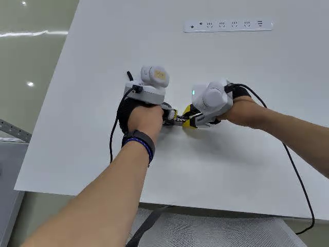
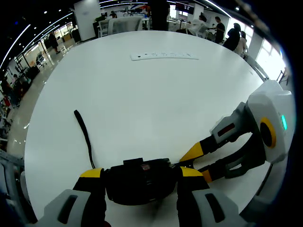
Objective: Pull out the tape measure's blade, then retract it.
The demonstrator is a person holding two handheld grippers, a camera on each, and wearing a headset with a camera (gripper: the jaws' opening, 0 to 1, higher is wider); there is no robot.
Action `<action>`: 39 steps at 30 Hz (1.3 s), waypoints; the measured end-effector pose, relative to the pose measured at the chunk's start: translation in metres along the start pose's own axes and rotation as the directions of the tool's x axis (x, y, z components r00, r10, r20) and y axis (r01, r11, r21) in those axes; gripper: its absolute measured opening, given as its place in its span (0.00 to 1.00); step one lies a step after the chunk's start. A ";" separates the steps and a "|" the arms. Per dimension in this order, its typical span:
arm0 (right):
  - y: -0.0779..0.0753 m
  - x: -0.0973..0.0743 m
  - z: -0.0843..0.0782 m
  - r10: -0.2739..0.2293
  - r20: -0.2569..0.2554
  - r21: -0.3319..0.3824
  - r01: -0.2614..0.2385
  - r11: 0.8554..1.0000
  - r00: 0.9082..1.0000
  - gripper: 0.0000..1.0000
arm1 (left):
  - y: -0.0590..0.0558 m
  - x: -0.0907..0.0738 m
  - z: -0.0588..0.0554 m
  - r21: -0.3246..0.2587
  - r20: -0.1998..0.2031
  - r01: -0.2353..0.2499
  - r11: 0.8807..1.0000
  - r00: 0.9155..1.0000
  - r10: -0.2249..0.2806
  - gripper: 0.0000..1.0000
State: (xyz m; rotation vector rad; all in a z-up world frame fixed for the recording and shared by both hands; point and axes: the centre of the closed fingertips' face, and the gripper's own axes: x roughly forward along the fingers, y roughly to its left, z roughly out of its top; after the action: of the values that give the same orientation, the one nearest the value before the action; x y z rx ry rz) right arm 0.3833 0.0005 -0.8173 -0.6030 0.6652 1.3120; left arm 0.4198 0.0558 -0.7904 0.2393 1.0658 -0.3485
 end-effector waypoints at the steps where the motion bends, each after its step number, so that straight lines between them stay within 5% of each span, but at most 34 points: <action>1: 0.000 0.000 0.000 -0.002 0.001 -0.003 0.002 1.000 1.000 0.14 | 0.000 0.000 0.000 -0.001 0.001 0.001 1.000 1.000 -0.001 0.57; 13: 0.002 -0.004 -0.011 -0.061 0.041 0.061 0.059 0.996 0.997 0.15 | 0.001 -0.001 0.000 -0.005 0.009 0.003 1.000 1.000 -0.003 0.57; 39: -0.005 0.004 -0.004 -0.030 0.056 0.054 0.027 0.998 0.998 0.13 | 0.001 0.000 -0.001 -0.021 0.007 -0.020 1.000 1.000 0.020 0.57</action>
State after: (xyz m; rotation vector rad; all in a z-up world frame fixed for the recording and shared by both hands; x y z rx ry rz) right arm 0.3883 -0.0004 -0.8227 -0.5285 0.6403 1.2763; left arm 0.4196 0.0575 -0.7906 0.2294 1.0583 -0.3195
